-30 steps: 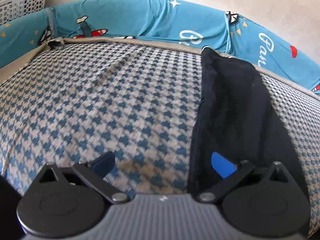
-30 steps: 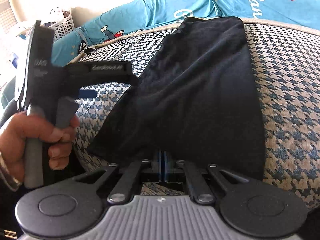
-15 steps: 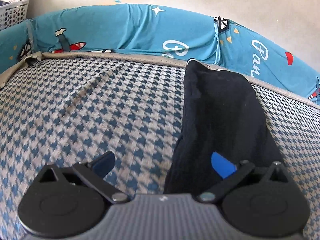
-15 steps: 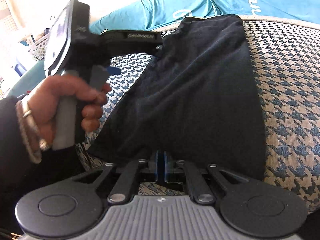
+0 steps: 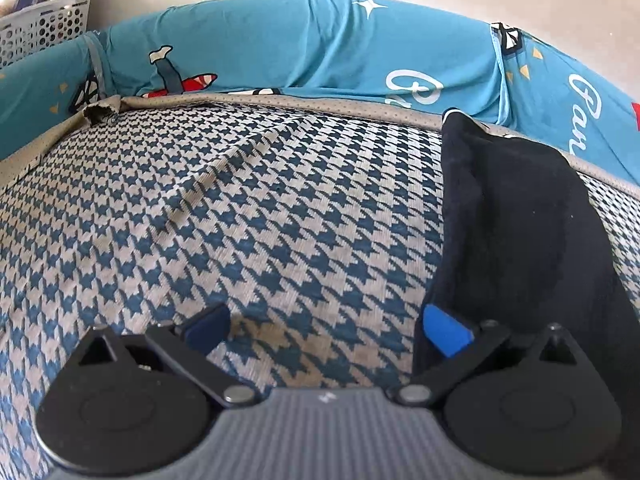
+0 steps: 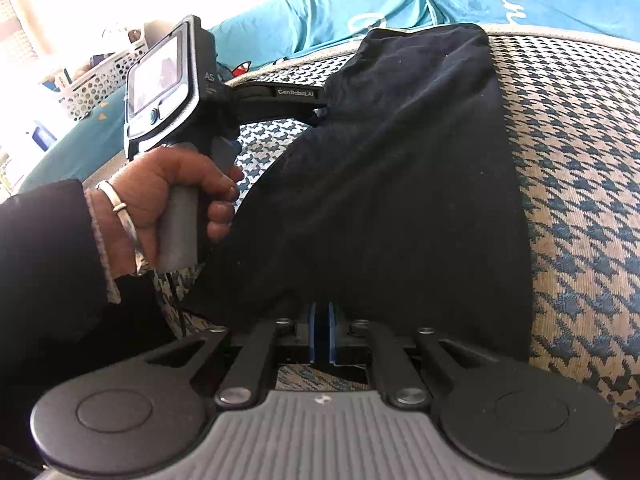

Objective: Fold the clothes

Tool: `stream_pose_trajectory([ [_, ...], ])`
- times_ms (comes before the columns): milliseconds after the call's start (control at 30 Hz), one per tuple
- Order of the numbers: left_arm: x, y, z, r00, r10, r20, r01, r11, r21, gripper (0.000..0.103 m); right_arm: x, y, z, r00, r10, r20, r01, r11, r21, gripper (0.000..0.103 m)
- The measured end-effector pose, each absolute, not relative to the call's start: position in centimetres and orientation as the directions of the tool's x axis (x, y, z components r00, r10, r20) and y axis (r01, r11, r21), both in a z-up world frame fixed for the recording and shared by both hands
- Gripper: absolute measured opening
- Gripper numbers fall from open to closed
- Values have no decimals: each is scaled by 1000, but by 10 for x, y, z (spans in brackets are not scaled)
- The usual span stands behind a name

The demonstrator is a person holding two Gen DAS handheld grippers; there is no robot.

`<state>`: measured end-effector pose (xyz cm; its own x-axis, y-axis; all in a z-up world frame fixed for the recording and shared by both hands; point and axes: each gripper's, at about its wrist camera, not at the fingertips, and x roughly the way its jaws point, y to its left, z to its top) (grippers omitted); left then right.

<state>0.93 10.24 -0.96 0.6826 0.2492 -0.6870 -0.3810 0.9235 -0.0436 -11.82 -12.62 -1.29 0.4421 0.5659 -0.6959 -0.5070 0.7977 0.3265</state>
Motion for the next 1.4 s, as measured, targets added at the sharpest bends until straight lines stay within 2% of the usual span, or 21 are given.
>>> stream_pose_trajectory([
  [300,23,106,2,609,226,-760,-383,923,-33,103,-105,-132,4,410,580,-704,-546,774,321,14],
  [467,21,101,20,649,223,-727,-378,924,-54,103,-87,-139,16,441,565,-697,-562,780,276,20],
  [667,42,89,27,662,213,-718,-325,946,-19,103,-50,-143,23,484,530,-696,-535,809,243,21],
  [800,60,91,16,624,213,-752,-312,950,10,103,-28,-146,22,506,489,-710,-494,839,226,21],
  [900,69,97,7,594,193,-781,-315,949,-5,103,-15,-151,15,480,439,-760,-434,871,229,21],
  [1100,76,103,-3,568,173,-804,-310,951,-15,103,-3,-157,16,450,441,-776,-430,869,244,22],
  [1400,76,101,-4,567,178,-804,-303,953,-3,103,38,-174,41,513,520,-683,-412,847,336,22],
])
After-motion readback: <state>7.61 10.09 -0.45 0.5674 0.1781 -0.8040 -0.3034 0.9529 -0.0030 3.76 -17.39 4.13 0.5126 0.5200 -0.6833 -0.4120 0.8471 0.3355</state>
